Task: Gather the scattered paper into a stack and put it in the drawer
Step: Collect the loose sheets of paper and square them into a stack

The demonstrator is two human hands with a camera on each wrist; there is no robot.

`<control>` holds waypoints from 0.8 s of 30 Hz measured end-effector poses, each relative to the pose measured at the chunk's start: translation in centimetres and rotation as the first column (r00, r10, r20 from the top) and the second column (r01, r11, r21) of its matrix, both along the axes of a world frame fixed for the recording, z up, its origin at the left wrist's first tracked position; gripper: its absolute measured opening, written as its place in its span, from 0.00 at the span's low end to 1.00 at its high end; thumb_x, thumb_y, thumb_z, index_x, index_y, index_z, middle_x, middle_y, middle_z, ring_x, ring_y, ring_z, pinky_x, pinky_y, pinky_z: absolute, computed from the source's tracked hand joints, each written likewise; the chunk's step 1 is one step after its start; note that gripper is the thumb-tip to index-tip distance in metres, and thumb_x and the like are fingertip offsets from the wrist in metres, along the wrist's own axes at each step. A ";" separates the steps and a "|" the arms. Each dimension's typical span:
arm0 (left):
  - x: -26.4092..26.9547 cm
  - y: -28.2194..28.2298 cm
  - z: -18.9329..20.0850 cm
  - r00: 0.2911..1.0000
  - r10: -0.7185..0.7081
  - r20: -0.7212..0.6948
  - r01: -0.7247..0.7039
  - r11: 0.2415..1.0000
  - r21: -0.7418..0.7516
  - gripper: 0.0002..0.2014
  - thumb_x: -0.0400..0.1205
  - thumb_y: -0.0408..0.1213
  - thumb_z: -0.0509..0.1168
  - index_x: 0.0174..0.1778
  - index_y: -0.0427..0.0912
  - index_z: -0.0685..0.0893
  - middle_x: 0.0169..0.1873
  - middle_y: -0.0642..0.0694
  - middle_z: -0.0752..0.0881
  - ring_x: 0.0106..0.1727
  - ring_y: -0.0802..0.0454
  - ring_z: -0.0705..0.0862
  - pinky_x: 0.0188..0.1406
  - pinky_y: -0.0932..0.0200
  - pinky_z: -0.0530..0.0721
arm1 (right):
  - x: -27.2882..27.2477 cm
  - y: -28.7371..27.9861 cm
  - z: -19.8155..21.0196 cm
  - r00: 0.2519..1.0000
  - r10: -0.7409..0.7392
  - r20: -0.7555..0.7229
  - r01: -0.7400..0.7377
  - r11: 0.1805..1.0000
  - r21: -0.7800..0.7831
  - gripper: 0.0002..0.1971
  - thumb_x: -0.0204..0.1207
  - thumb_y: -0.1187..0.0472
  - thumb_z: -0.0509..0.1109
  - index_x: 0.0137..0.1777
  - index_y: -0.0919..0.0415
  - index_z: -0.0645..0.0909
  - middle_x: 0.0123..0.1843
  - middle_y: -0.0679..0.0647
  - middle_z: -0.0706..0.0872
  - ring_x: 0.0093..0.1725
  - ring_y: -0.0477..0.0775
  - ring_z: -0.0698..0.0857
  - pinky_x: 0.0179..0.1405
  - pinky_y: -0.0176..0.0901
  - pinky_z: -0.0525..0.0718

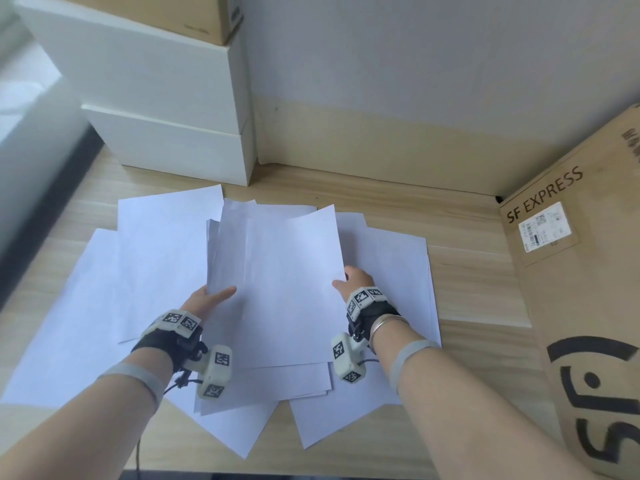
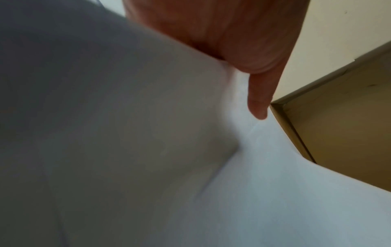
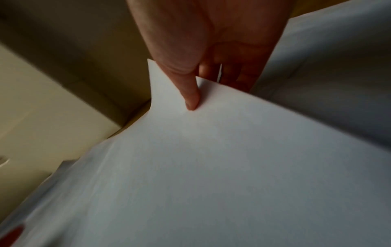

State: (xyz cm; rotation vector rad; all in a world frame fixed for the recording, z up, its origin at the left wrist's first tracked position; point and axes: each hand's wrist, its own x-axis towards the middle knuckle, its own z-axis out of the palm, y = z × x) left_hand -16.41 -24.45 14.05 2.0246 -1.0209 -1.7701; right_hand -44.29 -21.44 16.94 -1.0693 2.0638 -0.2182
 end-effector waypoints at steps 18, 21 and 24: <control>4.6 -1.2 0.3 0.980 0.196 -0.026 -0.197 0.972 -0.129 0.19 0.78 0.29 0.67 0.66 0.35 0.77 0.54 0.38 0.83 0.53 0.41 0.81 0.65 0.40 0.79 | -0.7 -12.2 0.3 0.880 0.405 -0.249 -0.382 0.914 0.136 0.34 0.65 0.61 0.79 0.71 0.51 0.70 0.74 0.55 0.71 0.73 0.60 0.72 0.71 0.52 0.74; 5.3 -1.1 0.1 0.973 0.224 -0.045 -0.228 0.968 -0.104 0.16 0.78 0.29 0.67 0.62 0.39 0.78 0.54 0.37 0.83 0.53 0.40 0.82 0.66 0.37 0.78 | 0.4 -13.1 0.0 0.794 0.523 -0.309 -0.499 0.852 0.160 0.39 0.61 0.56 0.82 0.72 0.48 0.68 0.75 0.51 0.70 0.76 0.58 0.68 0.73 0.56 0.68; 5.6 -1.0 -0.1 0.967 0.246 -0.061 -0.251 0.963 -0.095 0.13 0.78 0.29 0.68 0.57 0.41 0.78 0.54 0.37 0.83 0.53 0.39 0.82 0.67 0.35 0.78 | 1.1 -13.2 -0.7 0.716 0.594 -0.367 -0.570 0.801 0.183 0.42 0.58 0.54 0.82 0.73 0.46 0.67 0.75 0.48 0.69 0.75 0.56 0.69 0.70 0.56 0.66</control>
